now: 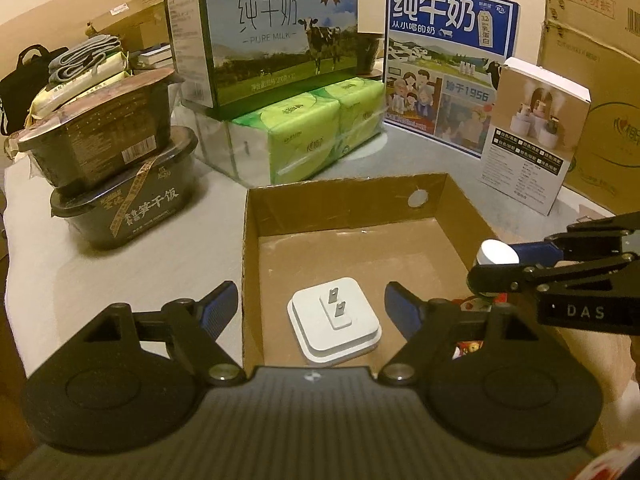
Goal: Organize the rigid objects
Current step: 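Lower the plug into the tray and open the left tool while the right tool releases the jar, then lift both open tools out of the tray toward the mat, then grasp the gold wire coil holder with the left tool while the right tool grasps the white remote, then lift the wire holder and white remote off the mat with both tools, then carry the wire holder and remote over the cardboard tray with both tools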
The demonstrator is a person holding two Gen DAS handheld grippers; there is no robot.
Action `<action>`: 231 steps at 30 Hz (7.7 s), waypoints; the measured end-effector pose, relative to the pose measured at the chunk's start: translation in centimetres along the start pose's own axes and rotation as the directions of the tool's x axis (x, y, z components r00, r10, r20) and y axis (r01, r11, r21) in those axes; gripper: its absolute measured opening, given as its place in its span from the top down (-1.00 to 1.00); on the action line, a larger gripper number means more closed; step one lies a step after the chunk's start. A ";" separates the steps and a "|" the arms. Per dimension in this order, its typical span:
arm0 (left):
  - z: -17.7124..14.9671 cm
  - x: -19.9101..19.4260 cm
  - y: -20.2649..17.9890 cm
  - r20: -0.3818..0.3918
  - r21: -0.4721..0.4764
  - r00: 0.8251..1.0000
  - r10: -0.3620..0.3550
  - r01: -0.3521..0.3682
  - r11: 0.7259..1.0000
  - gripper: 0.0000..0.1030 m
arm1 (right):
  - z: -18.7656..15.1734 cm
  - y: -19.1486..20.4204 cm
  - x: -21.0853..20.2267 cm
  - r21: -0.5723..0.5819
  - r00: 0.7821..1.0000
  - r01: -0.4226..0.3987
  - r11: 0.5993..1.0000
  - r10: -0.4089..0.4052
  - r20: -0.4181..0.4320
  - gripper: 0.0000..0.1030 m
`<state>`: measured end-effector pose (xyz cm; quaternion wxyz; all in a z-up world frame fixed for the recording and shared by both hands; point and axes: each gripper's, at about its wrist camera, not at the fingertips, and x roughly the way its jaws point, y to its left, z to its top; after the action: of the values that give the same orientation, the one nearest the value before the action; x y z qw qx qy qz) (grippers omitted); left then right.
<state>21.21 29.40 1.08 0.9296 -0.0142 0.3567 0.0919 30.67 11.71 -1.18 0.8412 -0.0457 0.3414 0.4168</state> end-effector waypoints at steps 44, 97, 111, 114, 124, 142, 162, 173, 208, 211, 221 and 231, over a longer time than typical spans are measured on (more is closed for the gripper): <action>-7.7 -16.5 -10.9 0.063 -0.131 0.998 -0.021 0.029 0.991 -0.52 | -11.1 -0.5 -21.6 0.199 0.986 0.125 0.972 -0.145 0.086 -0.03; -6.2 -11.3 -28.5 0.005 0.120 0.955 -0.297 0.294 0.948 -0.82 | -19.3 -14.9 -30.4 0.354 0.930 0.323 0.877 -0.364 0.052 -0.59; -4.4 -3.1 -32.3 -0.044 0.249 0.945 -0.324 0.324 0.913 -0.56 | -17.8 -20.8 -25.8 0.217 0.947 0.301 0.929 -0.318 0.047 -0.59; -4.1 -1.1 -33.2 -0.059 0.273 0.940 -0.337 0.340 0.900 -0.41 | -17.4 -22.0 -24.5 0.178 0.953 0.284 0.942 -0.297 0.051 -0.58; -3.7 4.1 -36.2 -0.099 0.349 0.924 -0.369 0.379 0.857 -0.21 | -16.4 -25.4 -21.0 0.119 0.966 0.251 0.961 -0.257 0.041 -0.30; -5.3 4.0 -34.1 -0.096 0.230 0.934 -0.343 0.356 0.905 0.47 | -14.0 -26.5 -16.1 0.015 0.982 0.191 0.981 -0.191 0.009 -0.28; -9.7 -2.2 -30.2 -0.051 0.092 0.964 -0.262 0.266 0.960 0.47 | -16.2 -20.4 -16.6 0.134 0.961 0.272 0.953 -0.263 -0.080 0.24; -13.9 -5.5 -29.0 -0.063 0.122 0.969 -0.240 0.246 0.961 0.45 | -21.2 -13.8 -20.9 0.147 0.953 0.301 0.942 -0.292 -0.077 0.24; -13.4 -4.8 -29.5 -0.072 0.163 0.941 -0.329 0.337 0.927 0.47 | -20.4 -14.4 -18.8 0.085 0.949 0.315 0.945 -0.312 -0.045 0.11; -13.5 -5.2 -29.1 -0.072 0.147 0.946 -0.316 0.324 0.935 0.47 | -20.2 -14.0 -18.4 0.071 0.945 0.328 0.942 -0.325 -0.047 0.15; -12.7 -7.9 -27.9 -0.028 0.136 0.957 -0.289 0.290 0.947 0.47 | -20.2 -11.9 -20.3 0.098 0.947 0.320 0.942 -0.320 -0.010 0.26; -11.4 -11.3 -26.0 0.041 0.095 0.964 -0.262 0.257 0.962 0.47 | -18.8 -9.4 -23.4 0.132 0.950 0.301 0.944 -0.310 0.048 0.26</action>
<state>10.15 1.00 -0.93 0.9424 -0.0170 0.3308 -0.0464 17.62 -16.87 -3.13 0.9079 -0.0317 0.3266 0.2608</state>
